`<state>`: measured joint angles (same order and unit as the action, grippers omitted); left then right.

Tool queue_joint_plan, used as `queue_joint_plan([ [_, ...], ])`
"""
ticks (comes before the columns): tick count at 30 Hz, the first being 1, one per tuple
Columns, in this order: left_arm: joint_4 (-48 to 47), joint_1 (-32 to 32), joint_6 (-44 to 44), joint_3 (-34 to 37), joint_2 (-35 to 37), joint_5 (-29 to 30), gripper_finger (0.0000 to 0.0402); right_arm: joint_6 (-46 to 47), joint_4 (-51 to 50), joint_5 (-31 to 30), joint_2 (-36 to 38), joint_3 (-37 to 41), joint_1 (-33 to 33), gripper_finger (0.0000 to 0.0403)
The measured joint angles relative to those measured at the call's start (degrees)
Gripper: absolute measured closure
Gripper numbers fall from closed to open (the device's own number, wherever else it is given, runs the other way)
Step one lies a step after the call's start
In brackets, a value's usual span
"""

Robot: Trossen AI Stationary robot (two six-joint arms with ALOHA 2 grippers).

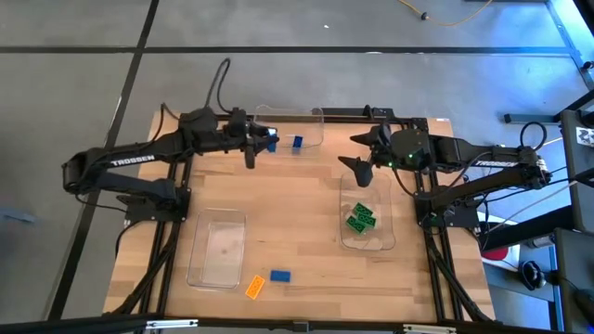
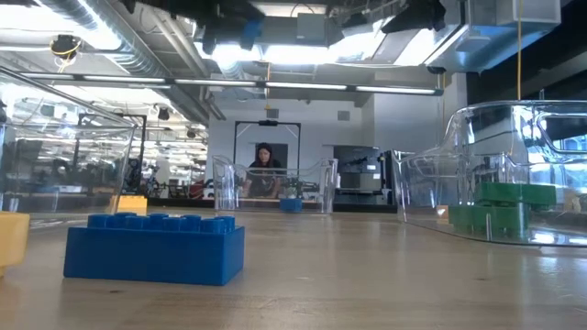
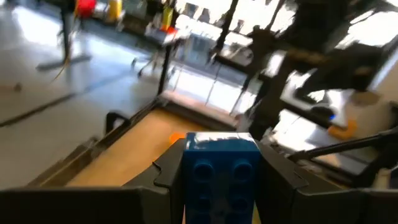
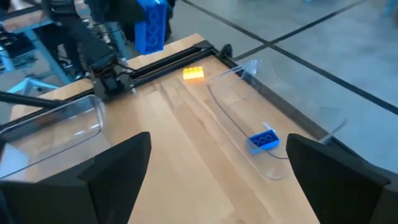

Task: Sort & place blocks by color
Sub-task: Put the top blue block into the top center transparent bin

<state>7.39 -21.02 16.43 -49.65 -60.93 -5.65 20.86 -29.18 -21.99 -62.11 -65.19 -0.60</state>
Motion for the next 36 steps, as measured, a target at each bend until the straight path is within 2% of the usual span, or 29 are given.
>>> queue_joint_plan([
  [5, -10.0, -5.0, -0.5, -6.8, -6.6, -1.2, 0.0275, 1.9, -0.8, -3.2, 0.0, 0.0, 0.0, 0.0027],
  [11, -21.0, -10.7, -3.7, -17.4, -20.2, -2.2, 0.0275, 6.1, -4.1, -6.8, 0.0, 0.0, 0.0, 0.0027],
  [17, -31.7, -14.0, -4.4, -27.6, -34.9, 4.0, 0.0275, 14.5, -9.1, -12.4, -0.1, 0.1, 0.0, 0.0027],
  [23, -32.1, -15.5, 2.9, -32.6, -45.8, 5.3, 0.0275, 21.7, -12.1, -14.4, -0.8, 0.1, 0.0, 0.0027],
  [27, -32.4, -15.9, 8.3, -33.5, -50.7, 5.5, 0.0275, 22.6, -11.9, -14.5, -2.4, 0.1, 0.0, 0.0027],
  [31, -32.4, -15.3, 11.9, -33.6, -53.2, 6.4, 0.0275, 22.6, -11.9, -14.4, -4.6, 0.1, -0.3, 0.0027],
  [36, -32.4, -14.0, 12.0, -33.6, -53.8, 9.6, 0.0275, 22.6, -11.9, -14.0, -6.8, 0.1, -0.4, 0.0027],
])
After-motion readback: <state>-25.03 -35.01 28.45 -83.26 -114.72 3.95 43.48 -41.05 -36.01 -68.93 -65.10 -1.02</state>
